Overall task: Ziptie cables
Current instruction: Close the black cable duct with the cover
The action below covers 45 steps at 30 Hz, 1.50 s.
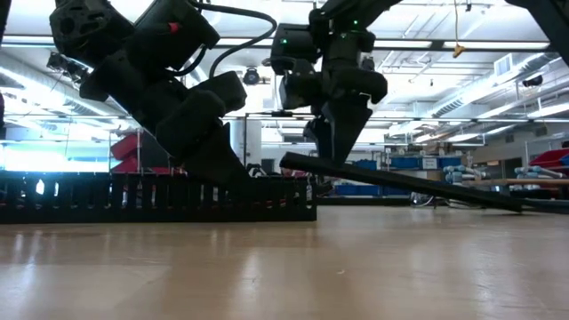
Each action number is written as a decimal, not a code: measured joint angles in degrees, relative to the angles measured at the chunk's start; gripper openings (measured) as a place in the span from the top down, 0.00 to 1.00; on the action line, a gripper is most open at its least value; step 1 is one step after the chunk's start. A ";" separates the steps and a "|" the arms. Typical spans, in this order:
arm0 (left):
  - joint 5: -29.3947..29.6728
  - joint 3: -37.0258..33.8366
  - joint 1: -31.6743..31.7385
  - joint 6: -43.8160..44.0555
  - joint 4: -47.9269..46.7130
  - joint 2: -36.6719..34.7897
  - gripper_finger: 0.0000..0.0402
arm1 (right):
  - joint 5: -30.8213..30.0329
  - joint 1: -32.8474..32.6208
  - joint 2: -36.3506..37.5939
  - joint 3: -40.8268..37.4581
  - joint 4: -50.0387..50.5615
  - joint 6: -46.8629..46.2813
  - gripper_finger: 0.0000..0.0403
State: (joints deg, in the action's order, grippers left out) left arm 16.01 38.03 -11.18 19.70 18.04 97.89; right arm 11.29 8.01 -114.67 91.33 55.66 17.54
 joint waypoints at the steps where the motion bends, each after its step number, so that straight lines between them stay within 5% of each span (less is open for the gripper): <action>1: 0.00 -0.01 0.00 -0.05 0.00 0.00 0.46 | -0.02 -0.53 0.00 0.00 0.02 -0.22 0.42; 45: 1.37 -0.14 0.00 -1.39 1.58 0.15 0.46 | -1.16 -5.79 -0.05 -2.55 -1.36 -7.47 0.41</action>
State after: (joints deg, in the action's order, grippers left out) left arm 17.38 37.89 -11.18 18.31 19.63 98.04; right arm 10.13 2.22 -114.72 88.78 54.30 10.07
